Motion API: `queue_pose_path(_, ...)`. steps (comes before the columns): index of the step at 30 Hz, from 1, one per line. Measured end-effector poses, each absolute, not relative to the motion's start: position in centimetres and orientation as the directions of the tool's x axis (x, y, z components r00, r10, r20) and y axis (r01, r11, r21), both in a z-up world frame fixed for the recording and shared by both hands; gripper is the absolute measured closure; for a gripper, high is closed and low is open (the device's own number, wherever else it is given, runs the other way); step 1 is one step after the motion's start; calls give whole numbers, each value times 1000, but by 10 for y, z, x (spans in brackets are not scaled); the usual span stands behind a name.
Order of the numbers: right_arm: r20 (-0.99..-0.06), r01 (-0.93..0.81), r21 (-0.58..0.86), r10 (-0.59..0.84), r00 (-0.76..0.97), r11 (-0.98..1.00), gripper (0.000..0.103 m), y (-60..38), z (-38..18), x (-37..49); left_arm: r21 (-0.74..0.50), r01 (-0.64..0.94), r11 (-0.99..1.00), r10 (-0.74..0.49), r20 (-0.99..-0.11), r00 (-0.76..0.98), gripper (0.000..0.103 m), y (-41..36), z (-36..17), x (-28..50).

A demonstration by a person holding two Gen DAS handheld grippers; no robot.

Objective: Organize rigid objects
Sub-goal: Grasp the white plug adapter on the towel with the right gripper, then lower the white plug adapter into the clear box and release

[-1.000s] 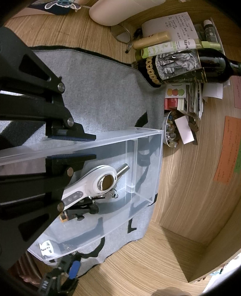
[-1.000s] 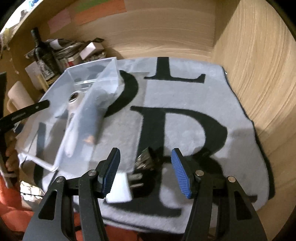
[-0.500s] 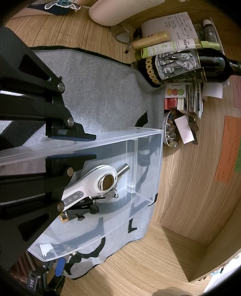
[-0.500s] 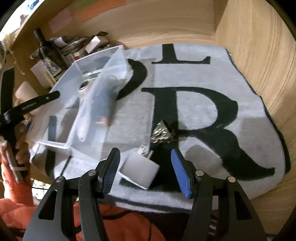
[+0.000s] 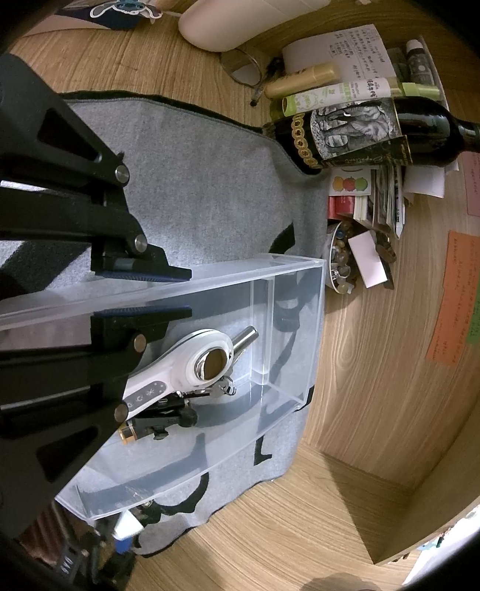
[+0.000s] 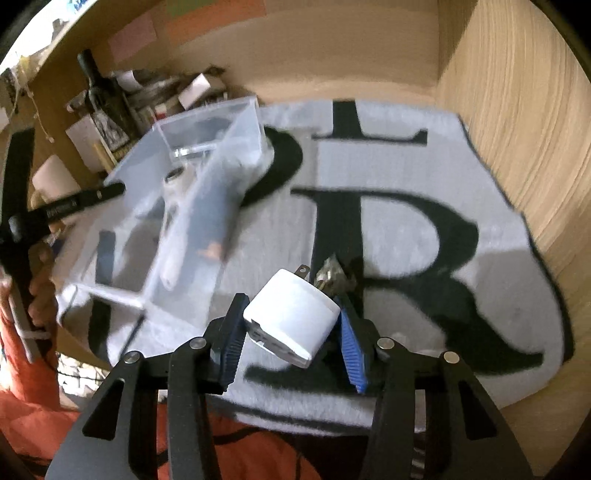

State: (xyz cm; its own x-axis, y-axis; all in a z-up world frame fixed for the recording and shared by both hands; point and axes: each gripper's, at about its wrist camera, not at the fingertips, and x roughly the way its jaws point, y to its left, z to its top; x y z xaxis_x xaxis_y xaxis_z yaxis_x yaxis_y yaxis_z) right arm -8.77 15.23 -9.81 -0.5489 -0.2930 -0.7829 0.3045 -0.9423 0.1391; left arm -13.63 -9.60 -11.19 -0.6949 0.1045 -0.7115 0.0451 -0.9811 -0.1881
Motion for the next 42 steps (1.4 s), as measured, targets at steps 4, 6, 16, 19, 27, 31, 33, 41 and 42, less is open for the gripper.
queue_pose_path(4, -740, 334, 118, -307, -599, -935, 60, 147, -75, -94, -191, 47, -981, 105, -711, -695, 93, -93, -116, -140)
queue_pose_path(6, -716, 349, 109, -317, -622, -931, 60, 143, -63, -100, -193, 48, -980, 106, -711, -695, 93, -90, -118, -142)
queue_pose_path(16, -620, 470, 82, -414, -667, -879, 60, 107, -26, -142, -194, 48, -980, 107, -711, -695, 93, -91, -119, -143)
queue_pose_path(19, -625, 513, 69, -438, -647, -856, 60, 92, -27, -158, -197, 49, -979, 108, -711, -695, 93, -96, -119, -140)
queue_pose_path(27, -690, 592, 52, -458, -560, -804, 60, 50, -53, -185, -199, 50, -979, 108, -711, -695, 93, -102, -118, -136)
queue_pose_path(31, -727, 601, 56, -444, -523, -798, 60, 43, -64, -194, -198, 51, -979, 107, -711, -695, 93, -102, -117, -136)
queue_pose_path(33, -736, 607, 56, -443, -511, -793, 60, 40, -67, -196, -198, 51, -979, 108, -711, -695, 93, -102, -117, -137)
queue_pose_path(41, -746, 605, 51, -433, -506, -795, 59, 37, -69, -198, -200, 51, -978, 109, -711, -695, 93, -105, -116, -132)
queue_pose_path(42, -746, 608, 54, -437, -503, -792, 59, 38, -68, -197, -200, 51, -978, 110, -711, -695, 93, -105, -116, -132)
